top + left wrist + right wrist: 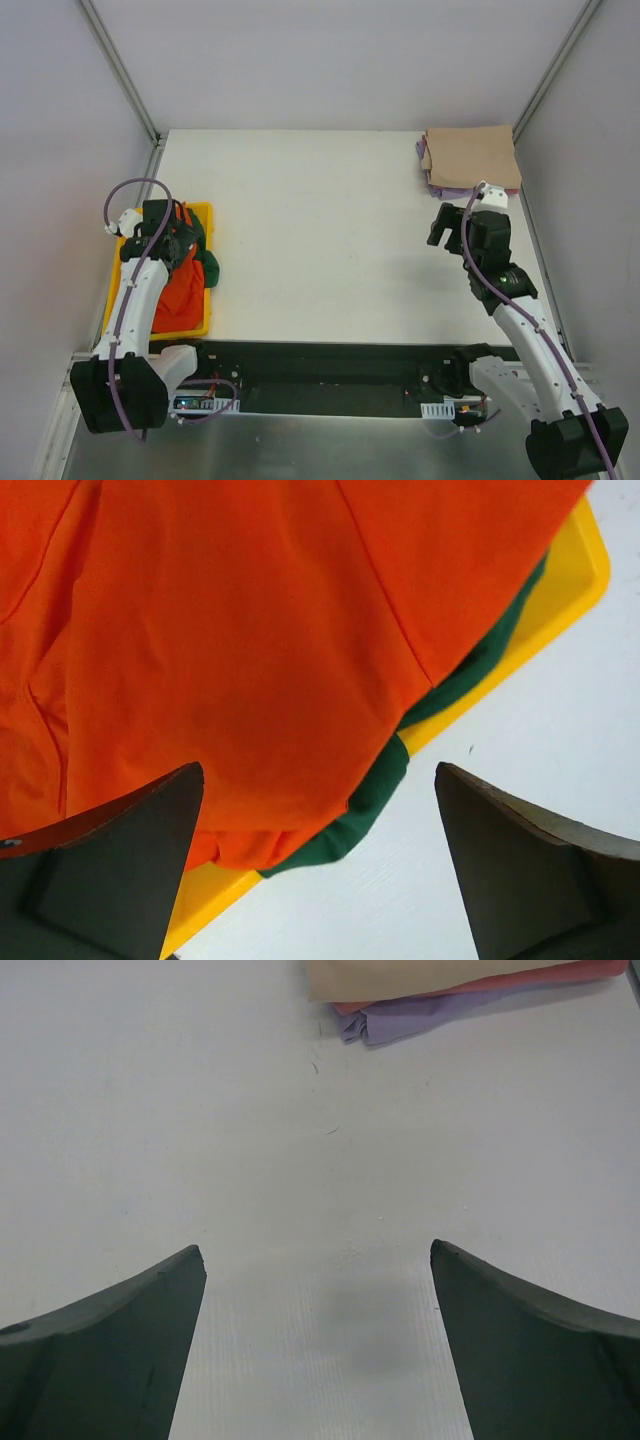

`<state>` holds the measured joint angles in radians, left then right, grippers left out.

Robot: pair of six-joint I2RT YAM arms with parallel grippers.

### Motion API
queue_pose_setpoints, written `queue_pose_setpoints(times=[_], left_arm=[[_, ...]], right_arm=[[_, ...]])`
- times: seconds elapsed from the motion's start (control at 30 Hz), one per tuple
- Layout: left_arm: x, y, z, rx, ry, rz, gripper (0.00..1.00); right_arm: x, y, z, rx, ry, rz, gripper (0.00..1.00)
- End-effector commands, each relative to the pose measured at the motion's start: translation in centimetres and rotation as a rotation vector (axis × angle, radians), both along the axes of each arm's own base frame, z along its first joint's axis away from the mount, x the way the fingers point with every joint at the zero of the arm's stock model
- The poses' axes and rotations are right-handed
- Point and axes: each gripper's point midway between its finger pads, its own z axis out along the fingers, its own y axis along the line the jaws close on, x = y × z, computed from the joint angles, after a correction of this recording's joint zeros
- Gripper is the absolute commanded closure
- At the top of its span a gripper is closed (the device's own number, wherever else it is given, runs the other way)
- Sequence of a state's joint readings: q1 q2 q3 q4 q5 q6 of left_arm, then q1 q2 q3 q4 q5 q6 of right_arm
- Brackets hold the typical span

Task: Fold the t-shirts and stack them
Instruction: Grab crumpled tshirt from bin with the left arm

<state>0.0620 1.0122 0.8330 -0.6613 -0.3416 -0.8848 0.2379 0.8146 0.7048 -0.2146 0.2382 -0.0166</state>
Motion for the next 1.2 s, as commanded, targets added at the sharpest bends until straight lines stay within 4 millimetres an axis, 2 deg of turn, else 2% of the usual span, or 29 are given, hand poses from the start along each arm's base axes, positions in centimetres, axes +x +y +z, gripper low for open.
queue_pose_setpoints(times=[0.0, 0.1, 0.17, 0.37, 0.43, 0.47, 0.5, 0.53, 0.57, 0.63, 0.67, 0.73, 0.93, 1.07, 1.17], left_arm=[[1.2, 1.1, -1.1, -0.047, 0.004, 0.053, 0.01], [0.8, 1.8, -2.3, -0.052, 0.033, 0.076, 0.06], [0.9, 1.9, -2.8, -0.066, 0.031, 0.072, 0.13], [0.8, 1.2, -4.8, -0.106, 0.068, 0.040, 0.25], [0.8, 1.1, -5.2, -0.115, 0.089, 0.029, 0.41], [0.9, 1.1, -5.2, -0.118, 0.090, 0.027, 0.53], [1.0, 0.9, -5.0, -0.121, 0.084, 0.017, 0.72], [1.2, 0.9, -4.7, -0.125, 0.073, 0.013, 0.81], [1.4, 0.9, -4.0, -0.120, 0.051, 0.010, 0.87], [1.7, 1.2, -2.2, -0.094, -0.010, 0.009, 0.93], [1.8, 1.6, -1.2, -0.069, -0.041, 0.010, 1.00], [1.7, 2.5, 1.5, -0.011, -0.110, 0.038, 1.00], [0.4, 4.3, 12.6, 0.130, -0.433, 0.108, 1.00], [0.2, 3.5, 20.9, 0.207, -0.591, 0.001, 1.00], [0.7, 1.2, 26.0, 0.174, -0.717, -0.129, 1.00]], right_arm=[[0.5, 0.6, 1.0, -0.005, -0.020, 0.035, 0.04], [0.6, 0.8, 0.8, -0.008, -0.009, 0.049, 0.04], [0.8, 0.5, 0.7, -0.014, -0.002, 0.036, 0.04], [0.9, 0.5, 0.1, -0.024, 0.029, 0.036, 0.04], [0.9, 0.6, 0.1, -0.026, 0.035, 0.039, 0.04], [0.9, 0.5, 0.0, -0.026, 0.038, 0.036, 0.04], [0.9, 0.6, 0.0, -0.024, 0.037, 0.040, 0.04], [0.9, 0.6, 0.1, -0.023, 0.037, 0.041, 0.04], [0.9, 0.6, 0.1, -0.021, 0.034, 0.039, 0.04], [0.9, 0.7, 0.1, -0.022, 0.036, 0.044, 0.04], [0.9, 0.7, 0.1, -0.022, 0.036, 0.045, 0.04], [0.9, 0.6, 0.0, -0.026, 0.038, 0.039, 0.04], [0.9, 0.4, 0.1, -0.033, 0.039, 0.029, 0.04], [0.8, 0.1, 0.3, -0.036, 0.030, 0.016, 0.04], [0.8, 0.2, 0.4, -0.032, 0.022, 0.025, 0.04]])
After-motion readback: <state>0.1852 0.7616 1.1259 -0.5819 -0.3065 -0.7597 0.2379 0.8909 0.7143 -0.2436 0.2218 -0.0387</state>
